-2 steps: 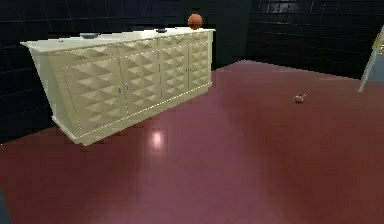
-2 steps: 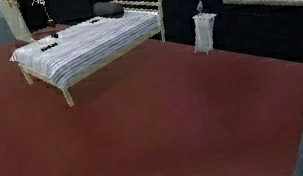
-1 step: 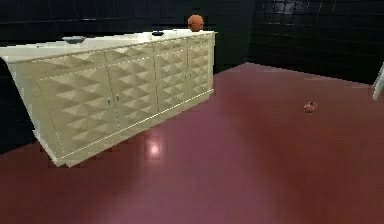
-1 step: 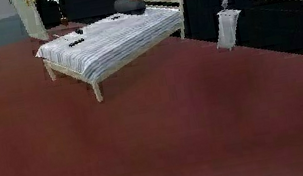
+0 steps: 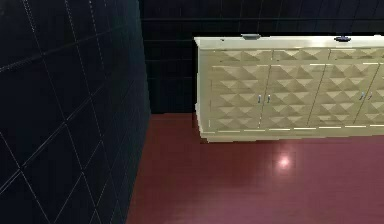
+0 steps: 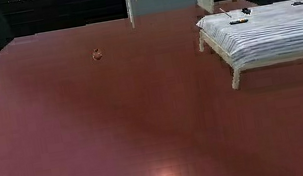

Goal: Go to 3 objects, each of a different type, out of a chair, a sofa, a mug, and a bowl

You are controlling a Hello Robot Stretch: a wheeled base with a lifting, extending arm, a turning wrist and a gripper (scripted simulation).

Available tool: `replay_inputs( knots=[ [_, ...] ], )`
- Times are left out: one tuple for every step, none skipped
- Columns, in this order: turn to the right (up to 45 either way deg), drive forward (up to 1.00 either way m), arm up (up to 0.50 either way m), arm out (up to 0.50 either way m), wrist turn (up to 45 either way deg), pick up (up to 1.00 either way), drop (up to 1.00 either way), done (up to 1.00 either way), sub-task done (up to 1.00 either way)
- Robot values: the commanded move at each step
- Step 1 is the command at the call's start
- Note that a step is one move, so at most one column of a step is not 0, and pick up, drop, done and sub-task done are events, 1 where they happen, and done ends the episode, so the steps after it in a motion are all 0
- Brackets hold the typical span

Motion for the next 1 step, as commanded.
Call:
replay_inputs(
  knots=[
    [-3.0,0.00,0.00,0.00,0.0,0.00,0.00,0.00,0.00]
  ],
)
